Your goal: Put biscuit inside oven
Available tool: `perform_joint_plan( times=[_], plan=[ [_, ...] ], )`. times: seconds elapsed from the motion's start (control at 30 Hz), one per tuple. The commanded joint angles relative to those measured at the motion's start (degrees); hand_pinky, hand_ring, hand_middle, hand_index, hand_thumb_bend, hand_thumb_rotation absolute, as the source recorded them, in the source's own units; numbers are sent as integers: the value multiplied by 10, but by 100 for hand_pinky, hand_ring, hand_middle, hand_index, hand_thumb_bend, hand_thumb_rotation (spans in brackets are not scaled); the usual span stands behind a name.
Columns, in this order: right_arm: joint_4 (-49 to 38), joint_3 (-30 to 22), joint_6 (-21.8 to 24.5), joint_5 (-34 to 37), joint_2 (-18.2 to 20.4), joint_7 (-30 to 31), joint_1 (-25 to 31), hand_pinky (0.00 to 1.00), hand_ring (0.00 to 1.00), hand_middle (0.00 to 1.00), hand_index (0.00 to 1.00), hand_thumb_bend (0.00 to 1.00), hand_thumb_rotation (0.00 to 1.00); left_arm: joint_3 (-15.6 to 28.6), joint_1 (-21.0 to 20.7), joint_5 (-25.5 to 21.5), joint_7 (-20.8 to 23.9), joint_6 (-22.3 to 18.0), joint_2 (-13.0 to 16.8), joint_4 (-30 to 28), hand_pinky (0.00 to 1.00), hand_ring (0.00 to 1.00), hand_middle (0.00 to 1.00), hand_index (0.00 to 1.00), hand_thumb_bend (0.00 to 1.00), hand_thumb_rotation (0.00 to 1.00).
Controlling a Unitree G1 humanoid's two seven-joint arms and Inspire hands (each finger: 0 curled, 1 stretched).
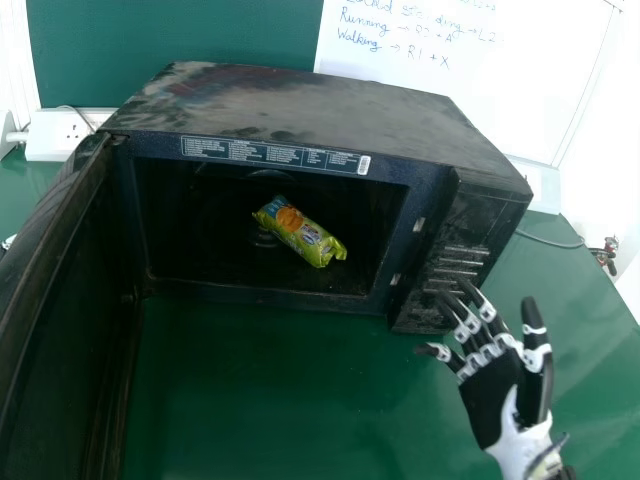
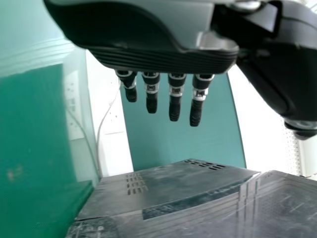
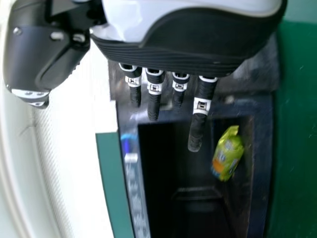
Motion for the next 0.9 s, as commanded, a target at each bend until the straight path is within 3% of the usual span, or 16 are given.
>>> perform_joint_plan(
  times=[0.0,0.1,0.2,0.33,0.57,0.7,0.87],
  plan=[
    [-11,-23,28,27,-10,-9,13,55,83,91,97,87,88,-1,-2,4,4,-25,-8,5,87,89,89,85,98,96],
    [-5,-44,48,50,-10,-14,16,60,85,91,96,87,96,-3,-13,-8,-5,-58,-20,17,89,89,89,85,99,99],
    [4,-55,49,46,-4,-15,13,79,89,89,95,88,99,-9,-17,-35,-29,-68,-29,20,92,91,91,87,99,100],
    [22,-58,22,-1,15,-30,4,94,97,93,97,92,100,-12,-21,-59,-57,-84,-40,24,92,93,93,89,99,100],
    [50,-54,-20,-76,56,-65,-31,100,100,100,100,92,95,-27,-18,-85,-85,-113,-82,2,100,100,100,97,99,100],
    [66,-59,-42,-94,72,-70,-49,100,100,100,100,98,92,-42,0,-65,-84,-126,-96,-15,100,100,100,99,100,100],
    [77,-61,-48,-105,73,-70,-58,100,100,100,100,100,89,-65,23,-85,-118,-128,-97,-41,100,100,100,100,100,100]
  ],
)
